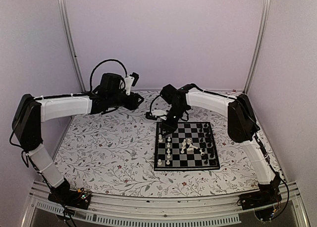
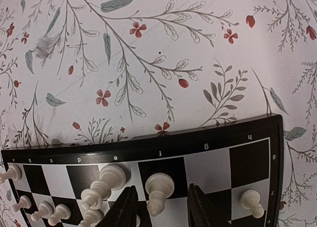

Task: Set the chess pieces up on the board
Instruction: Place the chess piece on the chessboard, then pick up the chess piece from the chessboard.

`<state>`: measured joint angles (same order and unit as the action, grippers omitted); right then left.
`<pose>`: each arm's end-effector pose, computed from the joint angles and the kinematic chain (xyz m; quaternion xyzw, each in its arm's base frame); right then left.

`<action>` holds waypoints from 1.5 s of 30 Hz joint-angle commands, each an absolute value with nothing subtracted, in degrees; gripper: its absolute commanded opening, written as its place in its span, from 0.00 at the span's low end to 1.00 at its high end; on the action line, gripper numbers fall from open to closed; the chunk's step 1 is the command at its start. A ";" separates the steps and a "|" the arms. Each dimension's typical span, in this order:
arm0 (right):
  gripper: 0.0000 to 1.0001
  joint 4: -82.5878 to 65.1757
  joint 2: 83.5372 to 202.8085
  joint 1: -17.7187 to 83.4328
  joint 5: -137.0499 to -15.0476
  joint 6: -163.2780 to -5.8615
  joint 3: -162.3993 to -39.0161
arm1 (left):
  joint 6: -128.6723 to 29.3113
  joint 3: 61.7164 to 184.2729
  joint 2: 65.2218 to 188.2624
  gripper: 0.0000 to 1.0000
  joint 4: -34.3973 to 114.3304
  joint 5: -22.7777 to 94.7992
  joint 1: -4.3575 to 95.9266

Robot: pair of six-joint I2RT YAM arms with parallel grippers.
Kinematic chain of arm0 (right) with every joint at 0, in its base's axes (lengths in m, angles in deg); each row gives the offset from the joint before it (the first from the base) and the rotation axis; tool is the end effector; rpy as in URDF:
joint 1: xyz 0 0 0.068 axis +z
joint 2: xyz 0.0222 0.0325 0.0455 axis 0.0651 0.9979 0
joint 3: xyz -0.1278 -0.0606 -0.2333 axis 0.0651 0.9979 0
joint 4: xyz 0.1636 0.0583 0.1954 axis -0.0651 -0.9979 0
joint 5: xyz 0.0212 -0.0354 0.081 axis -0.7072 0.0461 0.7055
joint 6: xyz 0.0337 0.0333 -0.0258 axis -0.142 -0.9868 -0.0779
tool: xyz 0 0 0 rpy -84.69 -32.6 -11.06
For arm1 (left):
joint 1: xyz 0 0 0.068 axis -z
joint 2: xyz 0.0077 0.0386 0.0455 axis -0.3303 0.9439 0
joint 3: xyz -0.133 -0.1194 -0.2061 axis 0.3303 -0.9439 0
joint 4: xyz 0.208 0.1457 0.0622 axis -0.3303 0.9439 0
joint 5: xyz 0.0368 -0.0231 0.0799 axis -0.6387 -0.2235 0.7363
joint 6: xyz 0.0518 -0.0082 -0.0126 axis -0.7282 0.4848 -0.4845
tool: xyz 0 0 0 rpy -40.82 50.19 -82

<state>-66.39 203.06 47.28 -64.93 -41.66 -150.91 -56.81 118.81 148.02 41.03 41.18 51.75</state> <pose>0.3603 0.3583 0.1705 -0.6433 0.7348 0.1702 0.1315 0.3293 -0.2118 0.2598 0.2205 0.8265 -0.1857 0.4835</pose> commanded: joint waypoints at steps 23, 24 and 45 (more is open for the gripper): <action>0.41 -56.98 172.25 39.74 -67.02 -42.42 -109.64 | -59.74 120.04 149.50 0.47 41.89 40.71 54.40; 0.42 -56.76 172.75 39.74 -66.96 -42.75 -109.74 | -59.84 120.00 149.64 0.47 41.89 40.73 54.58; 0.11 -58.21 179.47 39.70 -65.21 -42.94 -114.24 | -61.17 120.52 150.47 0.47 44.26 42.17 56.46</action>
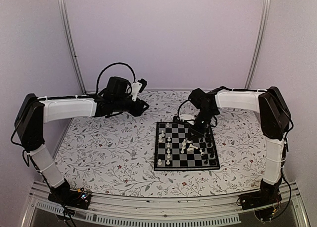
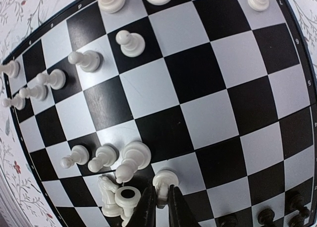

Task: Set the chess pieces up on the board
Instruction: Pick up the chess piece from the chessboard, then place the chess piece on the chessboard.

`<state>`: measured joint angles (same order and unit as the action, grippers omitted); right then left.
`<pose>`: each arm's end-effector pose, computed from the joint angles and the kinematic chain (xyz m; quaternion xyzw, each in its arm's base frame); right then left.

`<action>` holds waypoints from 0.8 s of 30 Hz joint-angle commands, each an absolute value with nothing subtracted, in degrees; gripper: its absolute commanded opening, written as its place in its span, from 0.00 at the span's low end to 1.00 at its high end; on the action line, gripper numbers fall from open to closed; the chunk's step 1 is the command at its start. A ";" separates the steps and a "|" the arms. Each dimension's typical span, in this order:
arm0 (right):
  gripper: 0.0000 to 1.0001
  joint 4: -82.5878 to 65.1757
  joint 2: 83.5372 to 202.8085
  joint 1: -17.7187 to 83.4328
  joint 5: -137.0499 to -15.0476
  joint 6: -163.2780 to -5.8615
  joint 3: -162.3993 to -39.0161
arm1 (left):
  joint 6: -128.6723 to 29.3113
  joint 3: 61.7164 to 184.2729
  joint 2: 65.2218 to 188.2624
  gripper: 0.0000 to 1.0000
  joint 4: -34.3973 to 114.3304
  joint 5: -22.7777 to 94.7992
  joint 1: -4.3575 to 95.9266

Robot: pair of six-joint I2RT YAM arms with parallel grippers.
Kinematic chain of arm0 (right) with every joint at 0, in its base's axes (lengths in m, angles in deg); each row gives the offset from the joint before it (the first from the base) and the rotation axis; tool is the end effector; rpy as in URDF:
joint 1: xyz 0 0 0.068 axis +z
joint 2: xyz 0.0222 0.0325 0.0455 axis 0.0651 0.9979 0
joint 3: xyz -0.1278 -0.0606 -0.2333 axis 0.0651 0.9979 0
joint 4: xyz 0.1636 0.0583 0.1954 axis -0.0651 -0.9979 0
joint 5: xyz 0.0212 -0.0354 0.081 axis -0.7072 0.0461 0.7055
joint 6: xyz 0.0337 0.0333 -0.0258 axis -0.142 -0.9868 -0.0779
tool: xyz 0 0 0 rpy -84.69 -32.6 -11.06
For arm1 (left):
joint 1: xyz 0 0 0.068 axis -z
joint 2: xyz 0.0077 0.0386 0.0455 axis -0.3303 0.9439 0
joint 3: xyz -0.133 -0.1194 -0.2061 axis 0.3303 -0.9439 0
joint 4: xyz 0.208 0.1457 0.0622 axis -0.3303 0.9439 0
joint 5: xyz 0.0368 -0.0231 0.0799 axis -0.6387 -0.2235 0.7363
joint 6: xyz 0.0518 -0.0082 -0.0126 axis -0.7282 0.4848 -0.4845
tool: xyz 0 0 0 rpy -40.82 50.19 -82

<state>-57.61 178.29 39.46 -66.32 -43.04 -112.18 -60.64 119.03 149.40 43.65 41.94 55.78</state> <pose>0.3195 0.2429 0.1779 -0.5796 0.7949 0.1511 0.0969 0.3150 -0.2349 0.2478 0.2780 0.8266 -0.1725 0.4580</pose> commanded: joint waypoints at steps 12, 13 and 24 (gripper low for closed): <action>0.04 -61.84 174.66 40.12 -64.87 -42.28 -122.30 | -61.17 120.53 149.82 0.47 44.36 43.05 56.57; 0.04 -61.90 174.48 40.92 -63.98 -42.19 -122.62 | -61.17 120.57 149.79 0.47 44.40 43.20 56.55; 0.05 -65.11 179.73 53.35 -58.35 -39.71 -127.54 | -61.17 120.17 147.24 0.49 44.27 46.24 55.23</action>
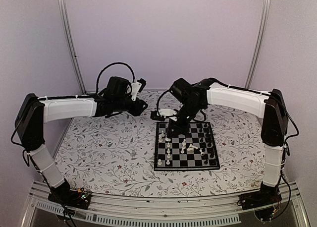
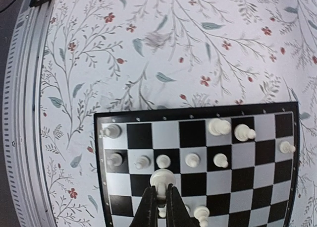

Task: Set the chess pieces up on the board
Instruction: Place the chess piece on the chessboard.

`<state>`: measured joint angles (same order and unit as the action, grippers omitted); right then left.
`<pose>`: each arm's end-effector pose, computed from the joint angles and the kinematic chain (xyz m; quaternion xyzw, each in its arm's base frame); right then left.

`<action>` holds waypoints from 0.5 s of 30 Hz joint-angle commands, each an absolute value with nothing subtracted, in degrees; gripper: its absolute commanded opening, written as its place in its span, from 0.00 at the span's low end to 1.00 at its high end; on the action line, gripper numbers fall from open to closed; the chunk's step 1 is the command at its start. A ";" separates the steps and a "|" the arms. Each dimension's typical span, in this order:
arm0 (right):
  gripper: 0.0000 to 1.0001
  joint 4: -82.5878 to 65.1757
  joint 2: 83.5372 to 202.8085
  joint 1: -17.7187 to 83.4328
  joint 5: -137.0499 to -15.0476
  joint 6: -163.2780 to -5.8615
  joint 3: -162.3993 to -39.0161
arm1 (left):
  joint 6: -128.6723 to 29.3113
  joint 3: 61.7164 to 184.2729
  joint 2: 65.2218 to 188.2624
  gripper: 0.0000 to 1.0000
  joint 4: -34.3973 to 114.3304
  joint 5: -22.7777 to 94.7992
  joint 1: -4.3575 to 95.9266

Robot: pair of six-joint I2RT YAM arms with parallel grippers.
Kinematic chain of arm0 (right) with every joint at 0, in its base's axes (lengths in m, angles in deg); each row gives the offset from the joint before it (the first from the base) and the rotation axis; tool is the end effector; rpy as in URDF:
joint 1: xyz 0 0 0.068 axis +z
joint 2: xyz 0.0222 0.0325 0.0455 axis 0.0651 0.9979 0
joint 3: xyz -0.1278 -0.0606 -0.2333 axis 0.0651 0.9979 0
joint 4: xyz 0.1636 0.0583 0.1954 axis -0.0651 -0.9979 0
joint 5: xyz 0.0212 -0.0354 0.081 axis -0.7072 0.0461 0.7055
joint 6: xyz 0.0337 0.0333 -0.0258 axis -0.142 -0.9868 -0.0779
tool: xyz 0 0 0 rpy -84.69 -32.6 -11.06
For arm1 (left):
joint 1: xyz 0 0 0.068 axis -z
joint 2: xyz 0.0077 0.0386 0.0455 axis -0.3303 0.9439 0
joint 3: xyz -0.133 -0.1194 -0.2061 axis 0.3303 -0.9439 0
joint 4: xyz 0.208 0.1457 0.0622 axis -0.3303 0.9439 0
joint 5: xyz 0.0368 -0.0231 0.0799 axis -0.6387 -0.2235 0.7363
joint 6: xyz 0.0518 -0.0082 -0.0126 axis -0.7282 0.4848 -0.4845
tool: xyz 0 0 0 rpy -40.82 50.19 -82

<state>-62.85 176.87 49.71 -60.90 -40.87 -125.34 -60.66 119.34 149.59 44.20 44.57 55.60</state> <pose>0.2825 0.3121 0.2500 -0.6648 0.6994 0.2077 0.1606 0.3172 -0.2329 0.2474 0.2668 0.8323 -0.1517 0.4616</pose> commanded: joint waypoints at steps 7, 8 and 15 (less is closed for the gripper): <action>0.05 -65.74 184.85 57.44 -58.52 -40.69 -129.97 | -62.11 119.91 146.05 0.49 44.45 46.91 55.23; 0.05 -65.51 185.59 57.75 -59.02 -40.99 -130.05 | -62.23 119.86 145.89 0.49 44.44 46.91 55.23; 0.06 -64.11 188.17 58.29 -63.49 -42.58 -130.84 | -62.24 119.73 145.69 0.49 44.53 46.69 55.24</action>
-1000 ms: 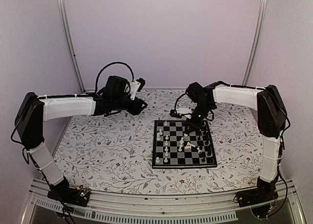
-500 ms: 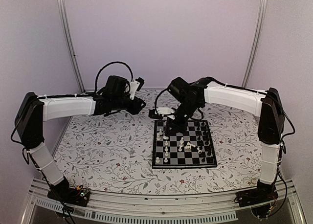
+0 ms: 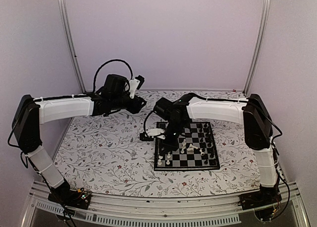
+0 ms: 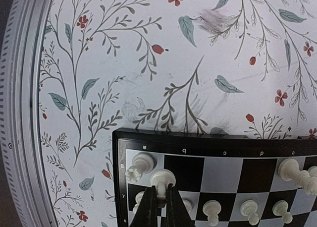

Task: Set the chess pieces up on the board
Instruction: Place the chess piece on the chessboard.

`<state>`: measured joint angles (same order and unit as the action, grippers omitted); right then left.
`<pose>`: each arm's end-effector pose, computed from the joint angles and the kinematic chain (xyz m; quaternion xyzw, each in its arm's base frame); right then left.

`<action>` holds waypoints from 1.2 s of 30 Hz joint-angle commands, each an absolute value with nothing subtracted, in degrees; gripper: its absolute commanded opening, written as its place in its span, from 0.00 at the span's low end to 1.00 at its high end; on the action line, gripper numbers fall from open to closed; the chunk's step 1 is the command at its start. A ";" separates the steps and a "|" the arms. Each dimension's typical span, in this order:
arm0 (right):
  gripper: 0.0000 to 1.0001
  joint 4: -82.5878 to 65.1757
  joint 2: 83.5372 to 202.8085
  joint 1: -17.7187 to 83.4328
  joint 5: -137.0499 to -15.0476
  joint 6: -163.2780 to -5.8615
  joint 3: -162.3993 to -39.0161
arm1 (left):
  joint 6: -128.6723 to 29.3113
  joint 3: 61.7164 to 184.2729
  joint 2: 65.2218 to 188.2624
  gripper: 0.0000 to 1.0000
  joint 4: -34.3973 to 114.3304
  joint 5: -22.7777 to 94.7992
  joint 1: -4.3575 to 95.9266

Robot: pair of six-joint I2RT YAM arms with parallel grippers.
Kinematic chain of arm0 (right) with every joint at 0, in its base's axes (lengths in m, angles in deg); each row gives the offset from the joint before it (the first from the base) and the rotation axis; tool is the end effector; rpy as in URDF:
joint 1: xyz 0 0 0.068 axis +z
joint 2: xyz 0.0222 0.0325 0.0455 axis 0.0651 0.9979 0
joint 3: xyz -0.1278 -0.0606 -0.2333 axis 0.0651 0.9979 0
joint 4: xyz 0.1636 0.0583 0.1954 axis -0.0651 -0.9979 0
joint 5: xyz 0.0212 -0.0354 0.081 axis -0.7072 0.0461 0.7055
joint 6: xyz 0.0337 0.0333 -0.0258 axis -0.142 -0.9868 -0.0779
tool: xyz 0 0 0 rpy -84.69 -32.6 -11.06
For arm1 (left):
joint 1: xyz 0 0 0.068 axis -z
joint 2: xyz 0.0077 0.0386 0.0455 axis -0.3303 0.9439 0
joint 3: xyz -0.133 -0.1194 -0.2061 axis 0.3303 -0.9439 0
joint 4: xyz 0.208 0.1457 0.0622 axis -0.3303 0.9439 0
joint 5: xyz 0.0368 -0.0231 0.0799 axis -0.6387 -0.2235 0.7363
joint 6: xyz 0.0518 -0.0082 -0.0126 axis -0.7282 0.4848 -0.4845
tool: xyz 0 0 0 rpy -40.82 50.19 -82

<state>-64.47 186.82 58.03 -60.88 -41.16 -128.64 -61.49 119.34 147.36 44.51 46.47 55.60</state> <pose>0.2477 0.3683 0.1937 -0.7095 0.6683 0.2106 0.0750 0.3132 -0.2285 0.2614 0.2623 0.8250 -0.1392 0.4809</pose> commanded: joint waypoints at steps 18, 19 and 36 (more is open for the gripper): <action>0.23 -62.92 190.31 58.37 -64.38 -43.12 -130.63 | -62.33 120.04 146.40 0.50 44.97 46.29 55.23; 0.26 -63.03 189.99 58.38 -64.68 -43.13 -130.63 | -62.32 120.07 146.36 0.50 44.97 46.23 55.23; 0.35 -63.68 178.41 46.99 -64.50 -45.39 -123.68 | -62.40 120.26 147.00 0.50 45.15 45.44 55.23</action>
